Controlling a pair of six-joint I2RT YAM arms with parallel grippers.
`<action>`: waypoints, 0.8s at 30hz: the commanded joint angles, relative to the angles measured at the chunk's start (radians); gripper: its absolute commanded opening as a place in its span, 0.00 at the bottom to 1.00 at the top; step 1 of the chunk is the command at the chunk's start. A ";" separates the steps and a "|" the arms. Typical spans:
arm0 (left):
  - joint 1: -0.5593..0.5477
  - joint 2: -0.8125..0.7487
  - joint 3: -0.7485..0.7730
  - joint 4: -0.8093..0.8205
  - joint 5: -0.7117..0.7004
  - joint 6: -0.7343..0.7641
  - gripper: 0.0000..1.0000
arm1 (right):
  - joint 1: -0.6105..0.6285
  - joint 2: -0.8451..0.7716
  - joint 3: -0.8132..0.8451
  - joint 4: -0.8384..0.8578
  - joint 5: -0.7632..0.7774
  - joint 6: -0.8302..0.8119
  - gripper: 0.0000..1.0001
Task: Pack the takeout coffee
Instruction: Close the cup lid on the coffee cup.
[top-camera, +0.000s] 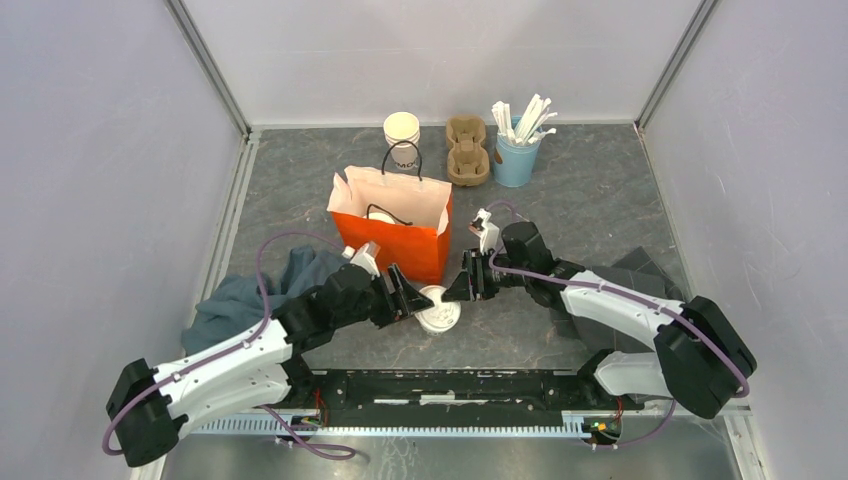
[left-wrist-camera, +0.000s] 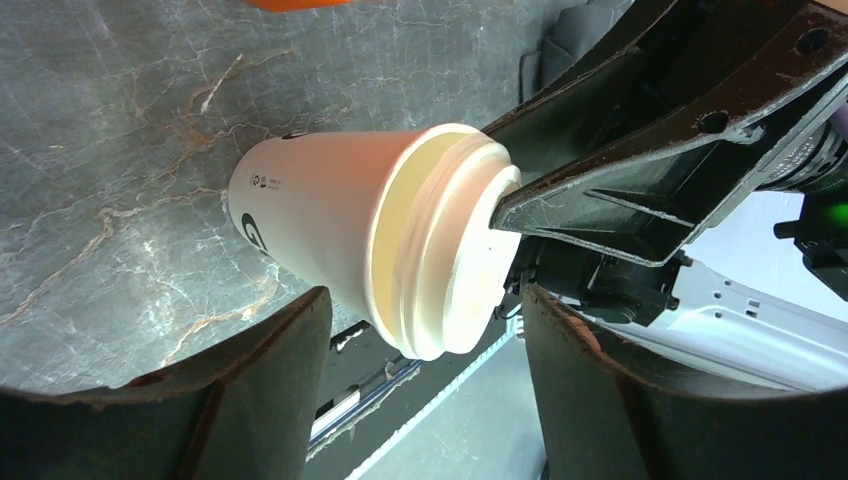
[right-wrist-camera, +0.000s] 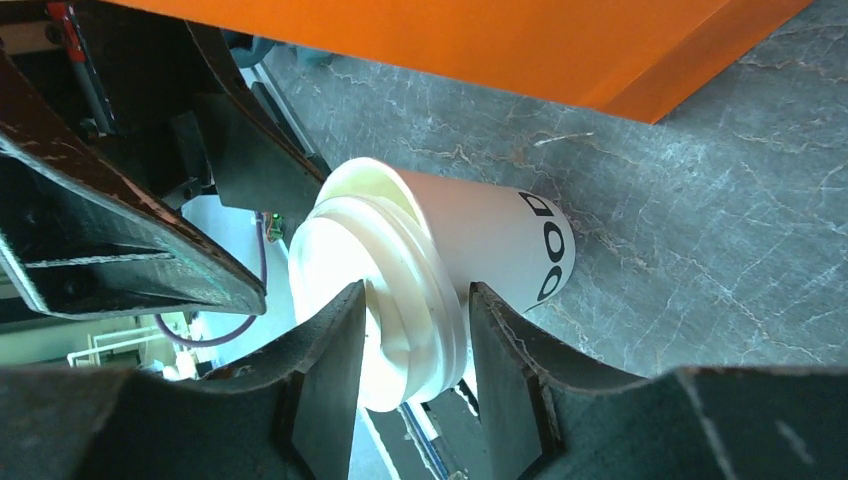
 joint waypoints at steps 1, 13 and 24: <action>0.001 -0.045 0.036 -0.012 -0.056 0.059 0.78 | 0.009 0.012 0.019 -0.005 -0.030 -0.021 0.48; 0.002 0.024 0.010 0.207 -0.090 0.315 0.81 | 0.010 0.059 0.070 -0.039 -0.033 -0.070 0.50; 0.002 0.052 0.010 0.196 -0.025 0.377 0.56 | 0.010 0.095 0.109 -0.027 0.000 -0.043 0.50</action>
